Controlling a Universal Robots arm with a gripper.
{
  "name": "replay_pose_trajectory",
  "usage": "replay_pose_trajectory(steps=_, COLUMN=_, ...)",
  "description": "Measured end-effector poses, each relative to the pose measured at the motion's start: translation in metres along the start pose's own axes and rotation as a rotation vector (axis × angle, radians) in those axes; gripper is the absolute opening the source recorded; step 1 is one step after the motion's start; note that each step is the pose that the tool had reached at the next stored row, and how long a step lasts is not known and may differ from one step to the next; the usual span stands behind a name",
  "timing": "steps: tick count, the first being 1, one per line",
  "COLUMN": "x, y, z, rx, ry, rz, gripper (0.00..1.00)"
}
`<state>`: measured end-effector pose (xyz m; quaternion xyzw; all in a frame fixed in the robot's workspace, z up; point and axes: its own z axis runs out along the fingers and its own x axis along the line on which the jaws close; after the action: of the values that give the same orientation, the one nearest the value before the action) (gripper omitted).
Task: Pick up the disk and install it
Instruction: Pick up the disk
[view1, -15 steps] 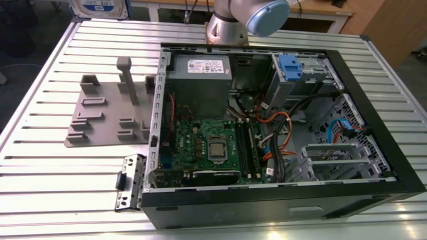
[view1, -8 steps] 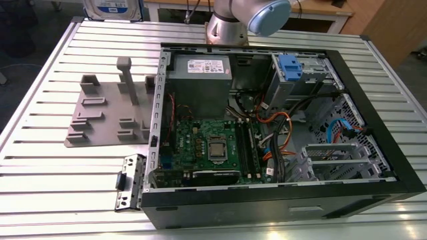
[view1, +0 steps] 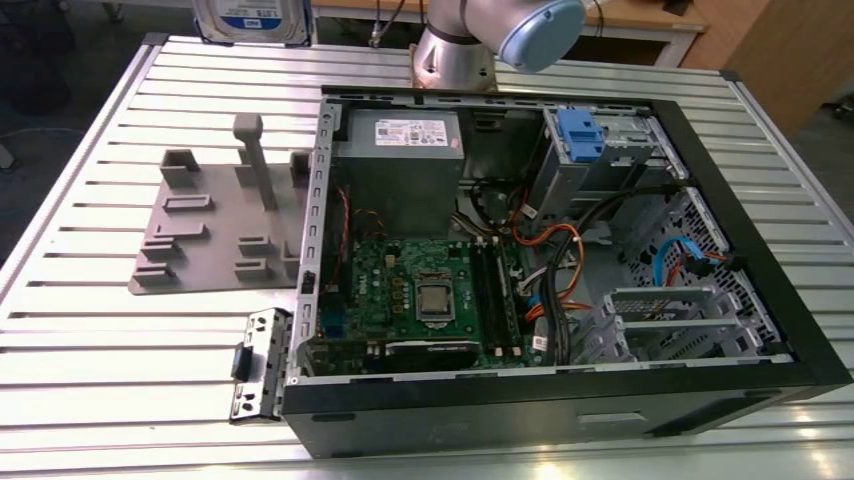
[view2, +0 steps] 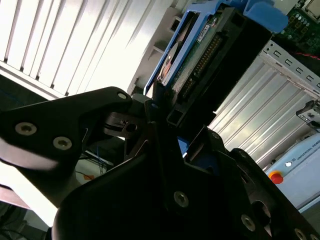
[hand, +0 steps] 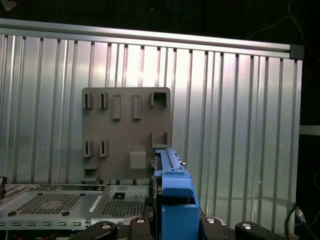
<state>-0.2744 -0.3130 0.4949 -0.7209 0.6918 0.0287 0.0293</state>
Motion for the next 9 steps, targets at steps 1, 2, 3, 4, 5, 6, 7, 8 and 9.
replay_pose_trajectory(steps=1, x=0.0003, y=-0.0027, z=0.0000, rx=0.0000, ry=0.0000, rz=0.000, gripper=0.36)
replay_pose_trajectory(steps=2, x=0.0007, y=-0.0055, z=0.0001, rx=0.0001, ry=0.0000, rz=0.000, gripper=0.36)
replay_pose_trajectory(steps=3, x=0.0010, y=-0.0081, z=0.0001, rx=0.0000, ry=0.0001, rz=0.000, gripper=0.36)
replay_pose_trajectory(steps=4, x=0.0014, y=-0.0108, z=0.0002, rx=0.0001, ry=0.0001, rz=0.000, gripper=0.36)
replay_pose_trajectory(steps=5, x=0.0017, y=-0.0137, z=0.0002, rx=0.0001, ry=0.0001, rz=0.000, gripper=0.36)
replay_pose_trajectory(steps=6, x=0.0020, y=-0.0164, z=0.0002, rx=0.0000, ry=0.0001, rz=0.000, gripper=0.36)
replay_pose_trajectory(steps=7, x=0.0023, y=-0.0191, z=0.0002, rx=-0.0001, ry=0.0002, rz=0.000, gripper=0.36)
replay_pose_trajectory(steps=8, x=0.0026, y=-0.0217, z=0.0003, rx=0.0000, ry=0.0002, rz=0.000, gripper=0.36)
replay_pose_trajectory(steps=9, x=0.0029, y=-0.0244, z=0.0003, rx=0.0000, ry=0.0002, rz=0.000, gripper=0.36)
